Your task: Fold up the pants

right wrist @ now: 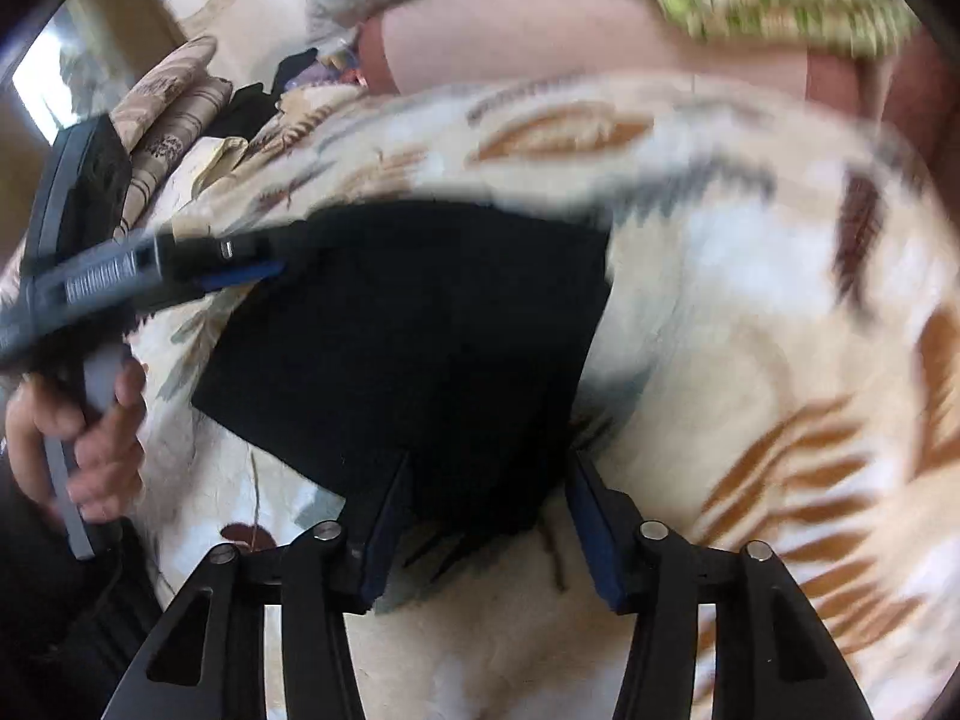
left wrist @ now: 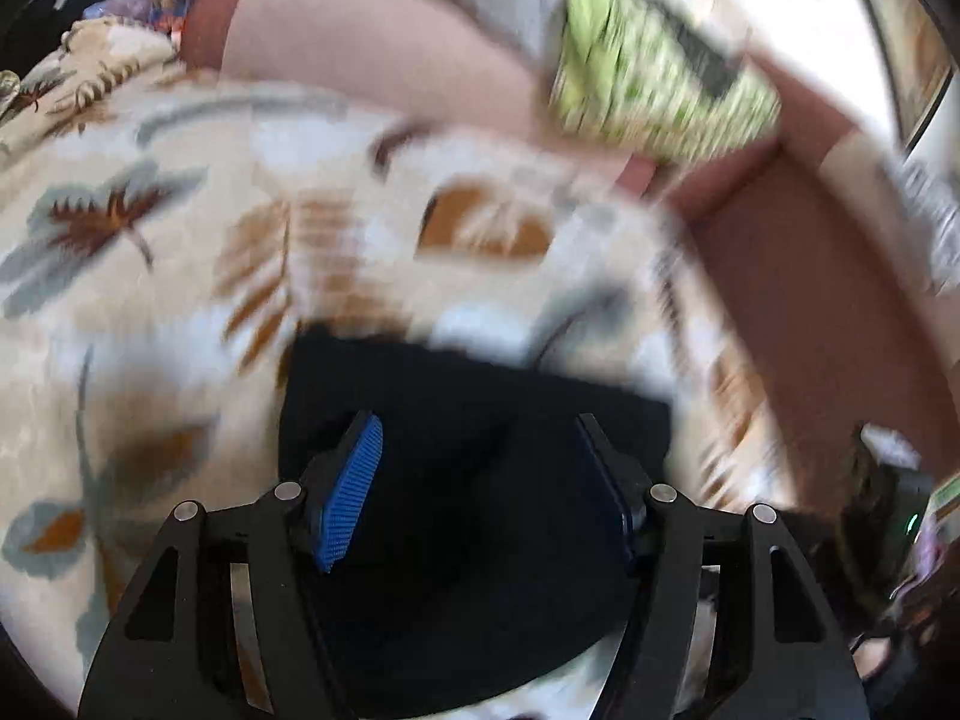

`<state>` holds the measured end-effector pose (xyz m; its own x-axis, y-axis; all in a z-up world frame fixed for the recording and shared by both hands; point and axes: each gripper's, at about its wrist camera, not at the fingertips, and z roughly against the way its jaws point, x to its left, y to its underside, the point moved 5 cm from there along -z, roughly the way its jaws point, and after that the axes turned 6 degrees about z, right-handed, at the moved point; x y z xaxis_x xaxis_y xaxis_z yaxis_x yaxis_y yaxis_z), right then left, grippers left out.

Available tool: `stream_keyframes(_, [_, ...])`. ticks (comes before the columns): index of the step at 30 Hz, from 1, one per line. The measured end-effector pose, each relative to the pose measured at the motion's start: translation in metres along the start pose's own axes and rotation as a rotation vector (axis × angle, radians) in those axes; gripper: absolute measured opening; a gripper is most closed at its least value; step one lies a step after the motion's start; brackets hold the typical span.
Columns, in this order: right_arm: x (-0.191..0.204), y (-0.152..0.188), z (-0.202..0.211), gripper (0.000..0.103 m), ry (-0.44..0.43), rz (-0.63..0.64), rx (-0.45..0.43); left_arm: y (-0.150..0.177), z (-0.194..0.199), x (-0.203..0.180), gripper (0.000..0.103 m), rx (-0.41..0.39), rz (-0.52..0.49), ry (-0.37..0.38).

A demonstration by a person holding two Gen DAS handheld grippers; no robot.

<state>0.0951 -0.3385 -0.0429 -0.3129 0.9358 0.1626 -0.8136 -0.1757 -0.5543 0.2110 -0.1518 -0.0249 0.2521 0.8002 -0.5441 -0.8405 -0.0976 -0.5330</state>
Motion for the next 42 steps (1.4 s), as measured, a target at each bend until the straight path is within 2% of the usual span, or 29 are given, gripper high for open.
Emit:
stream_keyframes(2, [0.009,-0.021,0.022,0.049,0.062,0.065,-0.078,-0.015,0.009,-0.001,0.064,-0.087,0.027,0.036])
stream_keyframes(3, [0.014,-0.034,0.031,0.049,0.081,0.095,-0.129,-0.019,0.007,0.001,0.064,-0.090,0.041,0.042])
stream_keyframes(5, [0.026,-0.050,0.034,0.049,0.085,0.152,-0.187,-0.021,-0.008,0.008,0.064,-0.045,0.083,0.043])
stream_keyframes(6, [0.031,-0.058,0.027,0.049,0.085,0.192,-0.196,-0.019,-0.022,0.013,0.064,0.006,0.110,0.049])
stream_keyframes(7, [0.032,-0.063,0.011,0.049,0.090,0.213,-0.176,-0.015,-0.035,0.019,0.064,0.053,0.128,0.040])
stream_keyframes(8, [0.024,-0.062,-0.019,0.049,0.092,0.206,-0.103,-0.012,-0.042,0.021,0.064,0.079,0.127,0.021])
stream_keyframes(9, [0.015,-0.060,-0.049,0.050,0.094,0.167,-0.021,-0.010,-0.047,0.020,0.064,0.090,0.112,0.007])
stream_keyframes(10, [0.001,-0.054,-0.073,0.053,0.064,0.092,0.022,-0.008,-0.050,0.018,0.064,0.101,0.090,-0.007])
stream_keyframes(11, [-0.012,-0.054,-0.073,0.054,0.017,0.026,-0.059,-0.007,-0.051,0.014,0.064,0.099,0.057,-0.027])
stream_keyframes(12, [-0.021,-0.053,-0.070,0.054,-0.027,-0.030,-0.088,-0.006,-0.049,0.011,0.065,0.100,0.042,-0.031])
stream_keyframes(13, [-0.026,-0.053,-0.068,0.054,-0.032,-0.067,-0.089,-0.005,-0.048,0.008,0.065,0.098,0.030,-0.040])
stream_keyframes(17, [-0.012,-0.054,-0.040,0.051,0.063,-0.059,-0.065,-0.004,-0.024,0.002,0.065,0.036,0.015,-0.061])
stream_keyframes(19, [-0.002,-0.041,0.002,0.051,0.073,-0.107,-0.156,0.001,-0.005,-0.002,0.065,-0.011,-0.033,-0.111])
stream_keyframes(21, [0.015,-0.021,0.036,0.051,0.079,-0.211,-0.212,0.014,0.014,-0.006,0.065,-0.038,-0.118,-0.227])
stream_keyframes(23, [0.034,0.008,0.056,0.051,0.074,-0.304,-0.205,0.034,0.031,-0.008,0.066,-0.050,-0.195,-0.342])
stream_keyframes(25, [0.055,0.028,0.065,0.051,0.056,-0.329,-0.213,0.054,0.045,-0.009,0.066,-0.060,-0.223,-0.382])
stream_keyframes(28, [0.078,0.052,0.068,0.051,0.076,-0.326,-0.240,0.084,0.064,-0.016,0.081,-0.068,-0.245,-0.359])
stream_keyframes(30, [0.079,0.062,0.075,0.051,0.051,-0.378,-0.294,0.105,0.072,-0.019,0.082,-0.076,-0.270,-0.370])
stream_keyframes(33, [0.071,0.073,0.081,0.051,0.066,-0.446,-0.367,0.130,0.079,-0.021,0.086,-0.067,-0.290,-0.380])
stream_keyframes(42, [0.061,0.080,0.087,0.051,0.069,-0.444,-0.375,0.148,0.077,-0.031,0.086,-0.061,-0.324,-0.374])
